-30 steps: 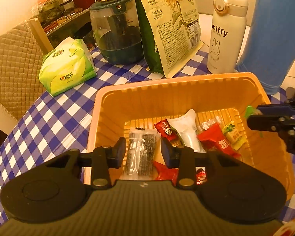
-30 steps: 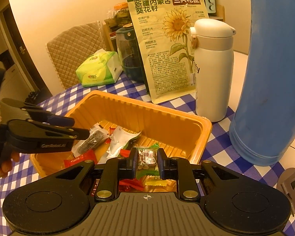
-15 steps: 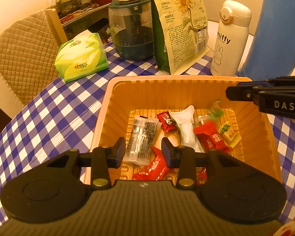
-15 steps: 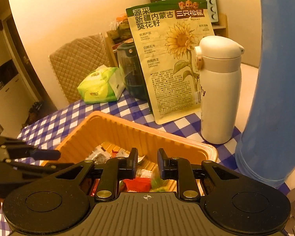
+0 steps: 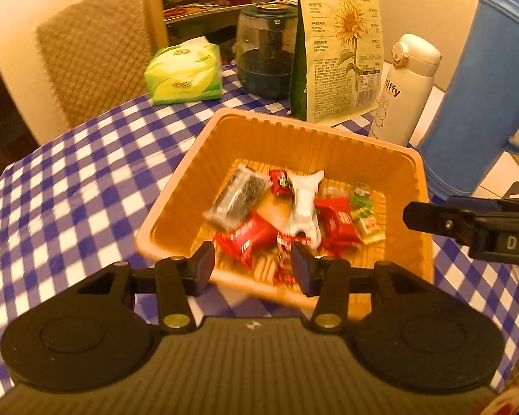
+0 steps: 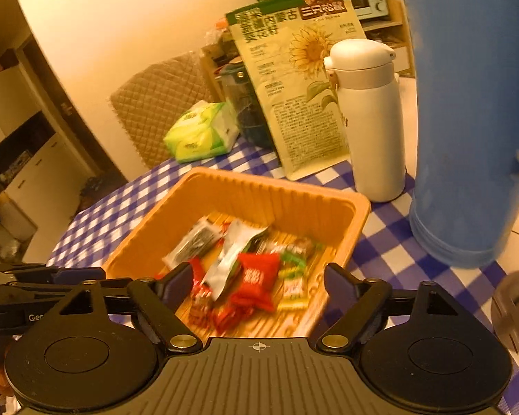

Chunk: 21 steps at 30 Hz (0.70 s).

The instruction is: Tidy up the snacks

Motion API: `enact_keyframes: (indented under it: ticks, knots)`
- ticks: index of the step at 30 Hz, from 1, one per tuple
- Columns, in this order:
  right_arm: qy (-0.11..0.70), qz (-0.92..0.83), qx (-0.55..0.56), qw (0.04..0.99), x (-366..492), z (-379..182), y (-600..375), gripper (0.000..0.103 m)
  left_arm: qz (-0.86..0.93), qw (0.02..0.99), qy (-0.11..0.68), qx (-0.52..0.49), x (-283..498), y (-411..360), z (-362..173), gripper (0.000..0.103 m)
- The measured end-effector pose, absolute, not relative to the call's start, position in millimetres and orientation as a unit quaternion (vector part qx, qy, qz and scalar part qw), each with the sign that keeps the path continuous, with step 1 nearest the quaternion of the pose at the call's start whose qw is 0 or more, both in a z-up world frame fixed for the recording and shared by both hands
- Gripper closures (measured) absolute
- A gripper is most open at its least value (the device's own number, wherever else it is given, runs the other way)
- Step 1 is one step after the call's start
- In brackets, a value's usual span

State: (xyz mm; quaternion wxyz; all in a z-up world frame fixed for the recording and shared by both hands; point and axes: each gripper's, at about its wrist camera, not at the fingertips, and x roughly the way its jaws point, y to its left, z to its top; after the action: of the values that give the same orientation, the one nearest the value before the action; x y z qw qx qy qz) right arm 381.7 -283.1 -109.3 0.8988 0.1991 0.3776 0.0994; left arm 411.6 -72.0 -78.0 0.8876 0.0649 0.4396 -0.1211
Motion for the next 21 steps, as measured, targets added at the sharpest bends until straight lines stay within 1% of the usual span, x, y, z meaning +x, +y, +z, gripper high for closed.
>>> enact_keyframes:
  ticks: [3, 6, 10, 21]
  knots:
    - [0.379, 0.114, 0.190, 0.899, 364, -102, -283, 0.015, -0.101, 0.890, 0.442, 0.051, 388, -69, -70, 0.057]
    - [0.378, 0.131, 0.174, 0.900, 346, -94, -280, 0.014, -0.074, 0.891, 0.447, 0.032, 360, -62, -62, 0.056]
    - [0.383, 0.156, 0.148, 0.899, 320, -85, -270, 0.013, -0.031, 0.893, 0.449, 0.016, 320, -49, -55, 0.056]
    - [0.427, 0.207, 0.107, 0.874, 254, -77, -228, 0.013, 0.036, 0.888, 0.458, -0.006, 220, -11, -43, 0.056]
